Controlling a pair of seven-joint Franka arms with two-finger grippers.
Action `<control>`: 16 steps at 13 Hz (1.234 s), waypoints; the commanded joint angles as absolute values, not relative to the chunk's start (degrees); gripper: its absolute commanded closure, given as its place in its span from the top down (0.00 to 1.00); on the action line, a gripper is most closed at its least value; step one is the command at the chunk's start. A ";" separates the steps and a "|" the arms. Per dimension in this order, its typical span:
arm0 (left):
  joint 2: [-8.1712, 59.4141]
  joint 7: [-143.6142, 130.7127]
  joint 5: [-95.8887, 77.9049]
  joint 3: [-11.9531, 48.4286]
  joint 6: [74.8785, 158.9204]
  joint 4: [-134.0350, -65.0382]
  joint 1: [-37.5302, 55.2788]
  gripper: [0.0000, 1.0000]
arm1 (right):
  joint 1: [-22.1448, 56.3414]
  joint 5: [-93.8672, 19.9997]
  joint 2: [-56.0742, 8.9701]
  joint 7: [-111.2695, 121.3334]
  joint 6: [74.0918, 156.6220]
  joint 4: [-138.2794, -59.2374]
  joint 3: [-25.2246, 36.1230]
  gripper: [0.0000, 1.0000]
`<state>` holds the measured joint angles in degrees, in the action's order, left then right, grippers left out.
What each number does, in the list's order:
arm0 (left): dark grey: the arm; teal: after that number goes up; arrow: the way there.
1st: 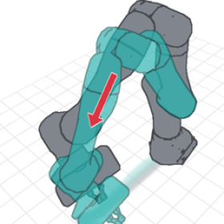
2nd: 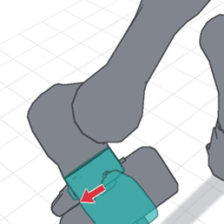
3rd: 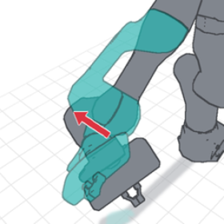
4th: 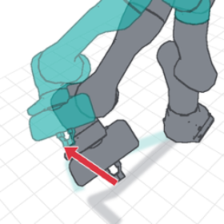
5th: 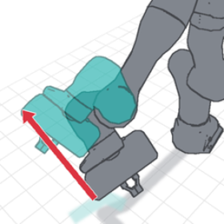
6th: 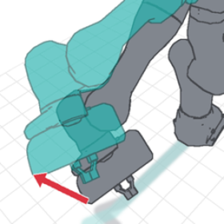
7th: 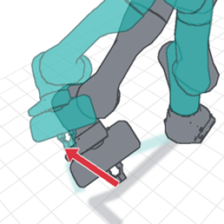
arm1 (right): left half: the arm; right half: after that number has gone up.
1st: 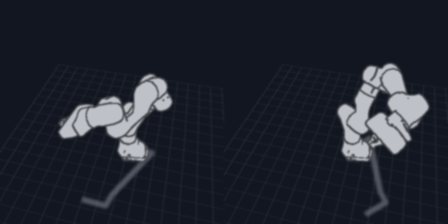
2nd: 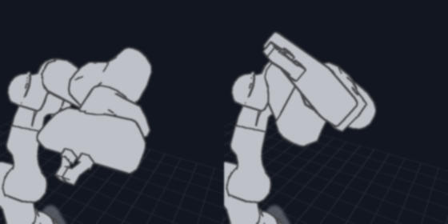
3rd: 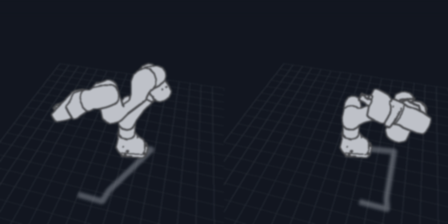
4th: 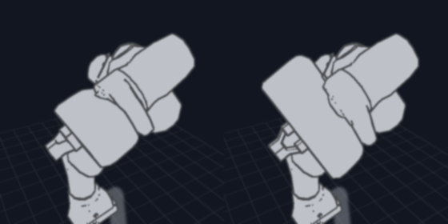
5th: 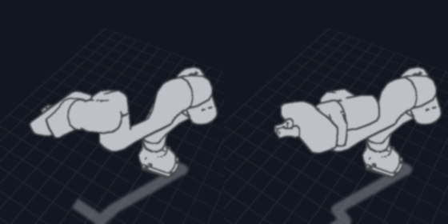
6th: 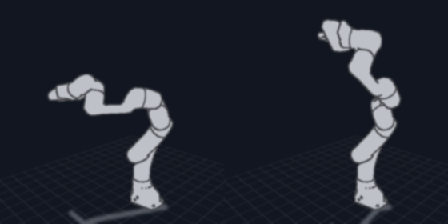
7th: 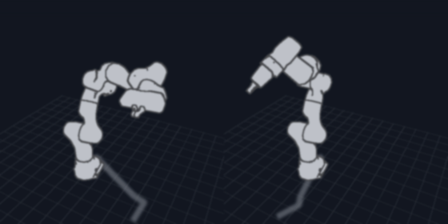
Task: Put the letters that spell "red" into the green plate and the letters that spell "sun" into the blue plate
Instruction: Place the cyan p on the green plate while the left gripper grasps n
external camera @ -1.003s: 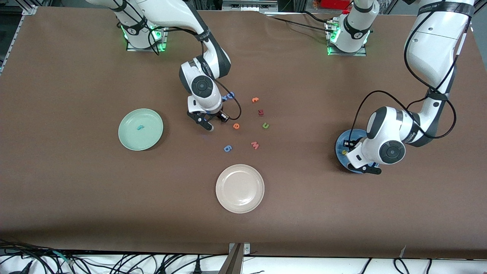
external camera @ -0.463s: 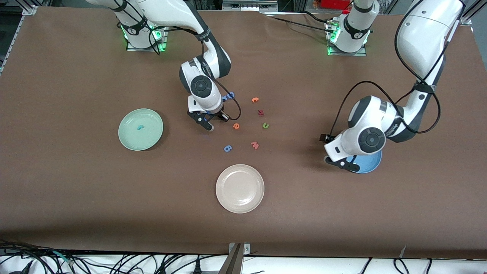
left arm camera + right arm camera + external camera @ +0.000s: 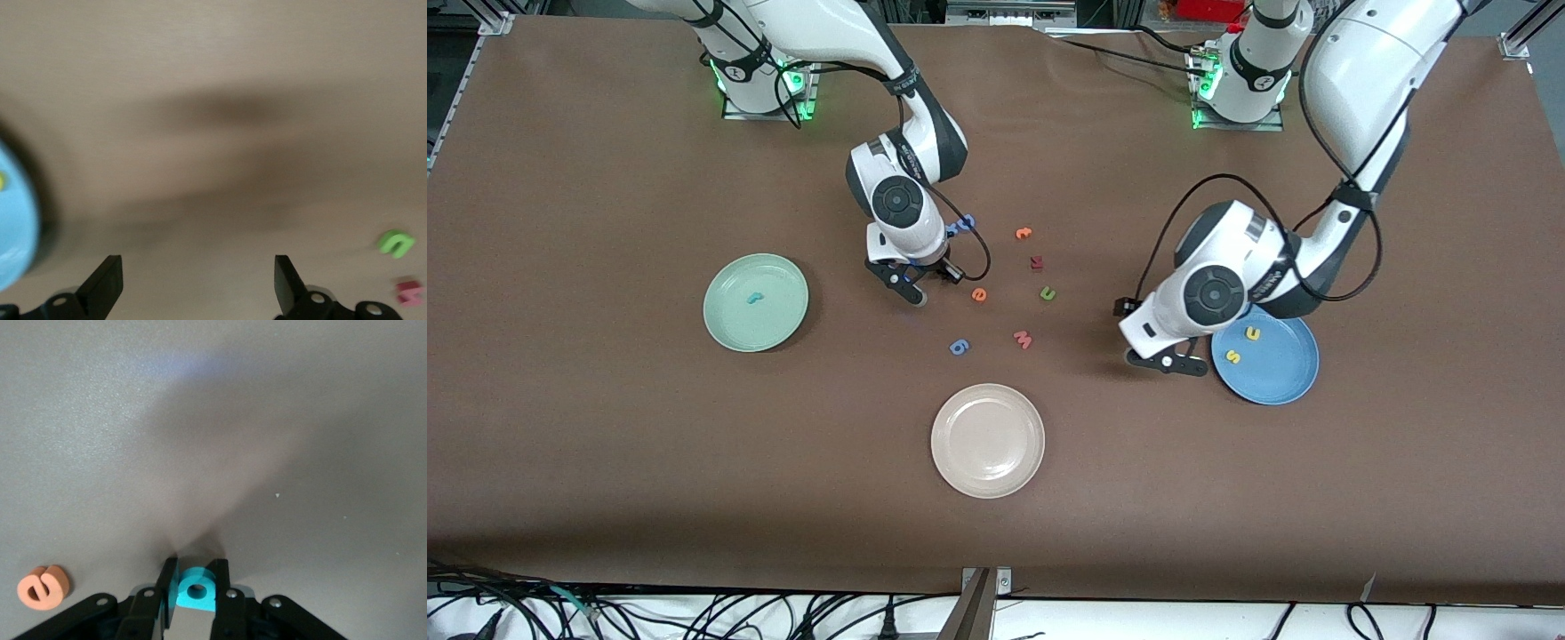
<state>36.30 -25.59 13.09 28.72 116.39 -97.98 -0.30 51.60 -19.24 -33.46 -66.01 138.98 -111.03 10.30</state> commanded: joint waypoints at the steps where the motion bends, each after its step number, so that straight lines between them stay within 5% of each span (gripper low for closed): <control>1: 38.40 -30.83 12.22 28.65 118.91 -96.77 2.28 1.00 | 51.86 -20.30 -31.74 -65.13 138.34 -111.36 10.81 0.05; 5: 40.34 -39.09 12.04 28.48 124.18 -96.77 7.37 1.00 | 51.68 -20.30 -30.32 -59.17 128.53 -107.24 15.89 0.05; 10: 42.44 -46.04 12.74 27.78 128.74 -96.94 12.91 1.00 | 51.68 -20.30 -28.04 -38.55 113.93 -105.47 29.68 0.05; 16: 44.65 -49.12 18.72 27.51 129.81 -97.47 14.76 0.99 | 43.88 -20.39 -32.16 -11.37 114.26 -106.78 36.91 0.06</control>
